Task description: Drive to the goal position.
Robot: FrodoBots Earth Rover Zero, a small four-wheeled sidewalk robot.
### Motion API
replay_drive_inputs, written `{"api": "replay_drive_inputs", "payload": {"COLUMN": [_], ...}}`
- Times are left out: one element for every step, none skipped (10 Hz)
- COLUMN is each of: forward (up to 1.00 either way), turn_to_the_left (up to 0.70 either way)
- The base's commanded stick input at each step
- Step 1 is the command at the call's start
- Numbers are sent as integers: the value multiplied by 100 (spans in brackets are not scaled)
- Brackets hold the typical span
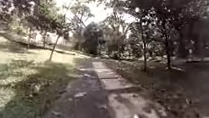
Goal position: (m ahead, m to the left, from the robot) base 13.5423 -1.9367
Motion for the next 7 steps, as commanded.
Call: {"api": "replay_drive_inputs", "payload": {"forward": [85, 85, 85, 85, 85, 85, 85], "turn_to_the_left": [0, 0, 0, 0, 0, 0, -15]}}
